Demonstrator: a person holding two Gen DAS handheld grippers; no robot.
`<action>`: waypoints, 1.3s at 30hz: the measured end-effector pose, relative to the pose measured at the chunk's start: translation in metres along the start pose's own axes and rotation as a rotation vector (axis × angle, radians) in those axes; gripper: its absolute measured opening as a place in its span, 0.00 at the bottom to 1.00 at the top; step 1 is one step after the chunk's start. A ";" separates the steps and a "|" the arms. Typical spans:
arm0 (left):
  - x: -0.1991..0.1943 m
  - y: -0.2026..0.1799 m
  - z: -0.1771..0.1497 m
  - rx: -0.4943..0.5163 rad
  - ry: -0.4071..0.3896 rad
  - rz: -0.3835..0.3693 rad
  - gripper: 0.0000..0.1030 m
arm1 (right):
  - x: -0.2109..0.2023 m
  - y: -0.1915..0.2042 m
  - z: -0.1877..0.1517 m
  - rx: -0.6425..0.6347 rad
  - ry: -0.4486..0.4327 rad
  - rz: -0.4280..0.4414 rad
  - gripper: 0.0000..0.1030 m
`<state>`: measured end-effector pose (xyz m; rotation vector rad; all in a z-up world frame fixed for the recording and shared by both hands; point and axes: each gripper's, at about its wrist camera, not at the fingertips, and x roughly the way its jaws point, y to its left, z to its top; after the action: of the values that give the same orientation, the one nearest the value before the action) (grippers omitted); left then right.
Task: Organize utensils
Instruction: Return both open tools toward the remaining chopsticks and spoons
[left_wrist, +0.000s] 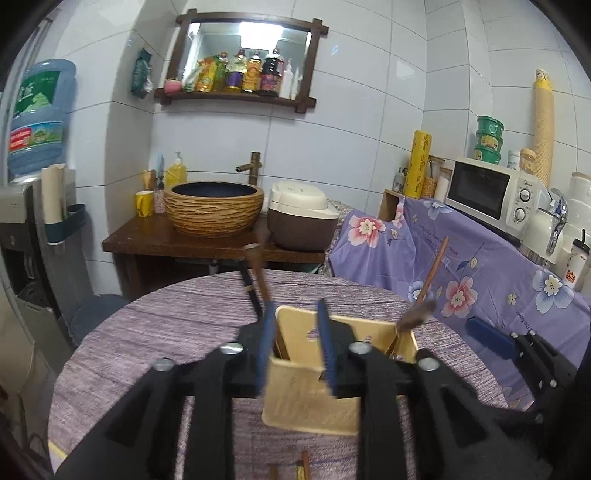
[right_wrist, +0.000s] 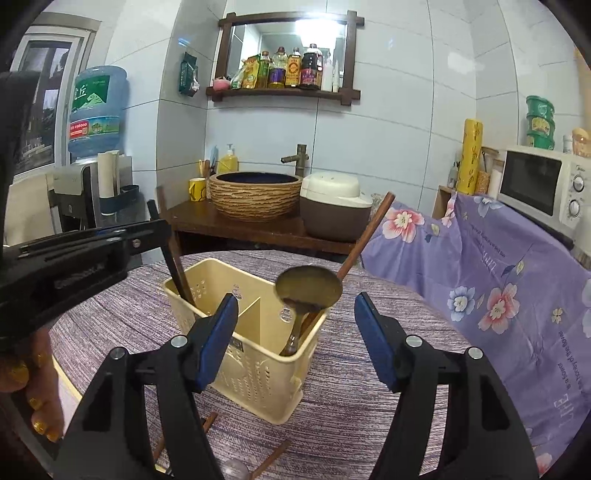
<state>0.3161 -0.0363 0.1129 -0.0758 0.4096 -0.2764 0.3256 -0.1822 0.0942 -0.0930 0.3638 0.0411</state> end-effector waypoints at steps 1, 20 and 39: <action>-0.007 0.002 -0.004 -0.004 0.001 0.008 0.46 | -0.005 -0.001 -0.002 0.005 0.002 0.002 0.70; -0.052 0.043 -0.160 -0.050 0.358 0.141 0.55 | -0.029 0.026 -0.152 0.141 0.482 0.050 0.74; -0.058 0.042 -0.179 -0.057 0.400 0.133 0.54 | -0.009 0.029 -0.164 0.196 0.581 0.036 0.76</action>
<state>0.2034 0.0174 -0.0338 -0.0486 0.8170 -0.1469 0.2577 -0.1701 -0.0577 0.0999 0.9479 0.0134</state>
